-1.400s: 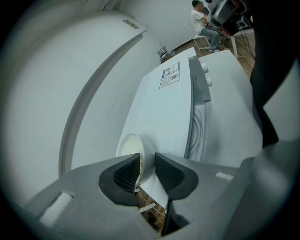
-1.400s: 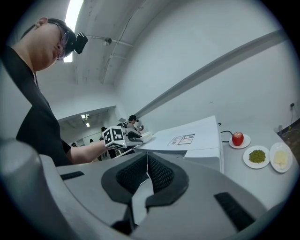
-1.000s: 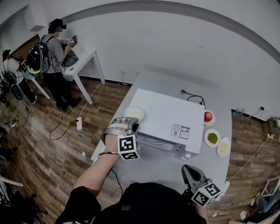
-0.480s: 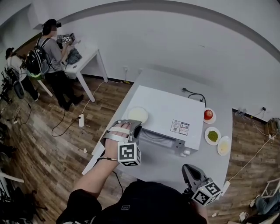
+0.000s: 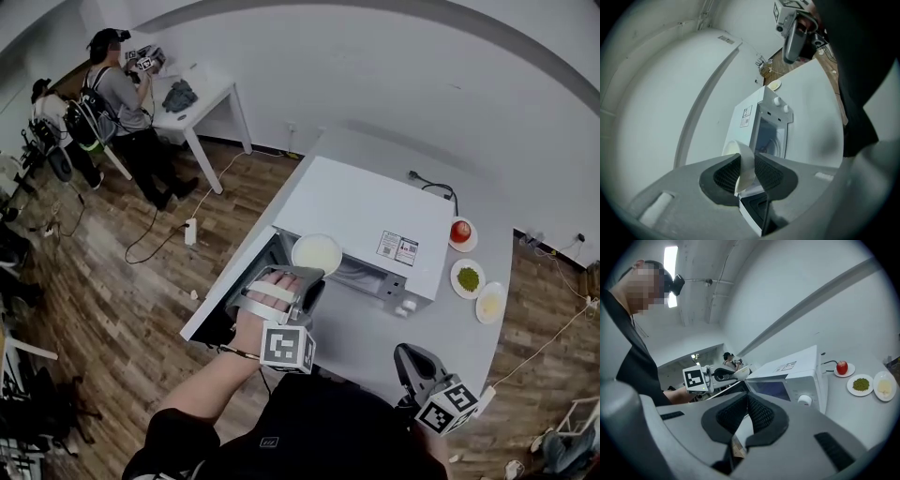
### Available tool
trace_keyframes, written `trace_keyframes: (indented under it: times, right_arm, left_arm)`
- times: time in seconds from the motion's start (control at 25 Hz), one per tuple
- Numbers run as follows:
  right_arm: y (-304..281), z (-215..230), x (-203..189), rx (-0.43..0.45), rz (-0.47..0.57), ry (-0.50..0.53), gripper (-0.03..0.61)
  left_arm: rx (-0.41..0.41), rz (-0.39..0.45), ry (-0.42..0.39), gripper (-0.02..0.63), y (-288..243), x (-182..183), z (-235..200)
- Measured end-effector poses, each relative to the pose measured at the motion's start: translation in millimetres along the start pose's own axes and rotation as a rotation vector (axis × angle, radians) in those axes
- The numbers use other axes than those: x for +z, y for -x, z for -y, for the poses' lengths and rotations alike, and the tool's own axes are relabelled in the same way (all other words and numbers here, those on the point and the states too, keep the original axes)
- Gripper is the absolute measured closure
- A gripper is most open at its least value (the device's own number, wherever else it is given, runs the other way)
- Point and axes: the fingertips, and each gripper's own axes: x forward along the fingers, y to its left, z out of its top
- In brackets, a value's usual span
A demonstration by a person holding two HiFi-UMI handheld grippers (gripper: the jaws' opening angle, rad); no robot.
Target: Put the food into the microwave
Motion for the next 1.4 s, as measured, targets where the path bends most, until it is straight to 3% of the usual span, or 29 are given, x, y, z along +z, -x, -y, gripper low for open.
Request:
trace_keyframes:
  times: [0.32,0.6,0.8,1.0,1.4]
  right_arm:
    - [14.5,-6.5,-18.6,0.04,-0.042,0.002,0.563]
    - [29.5,-1.4,-28.9,-0.012,-0.077,-0.001,0.563]
    - [30.1,7.4,-34.3,-0.051,-0.099,-0.02,0.563]
    - [14.1,12.8,-45.8,-0.045,-0.154,-0.04,0.563]
    - [-28.7,2.9,-70.0,0.04,-0.238,-0.073,0.563]
  left_arm:
    - [-0.042,0.004,-0.032,0.517,14.4,18.0,49.9]
    - [-0.044,0.03,-0.051,0.517,-3.0,21.5,75.4]
    - [-0.126,0.038,-0.041,0.515,-26.6,17.2,94.0]
    - [-0.111,0.039,-0.037,0.517,-48.4,10.0,99.7]
    - [-0.034,0.023,-0.173,0.515,-110.7,-8.3,117.8]
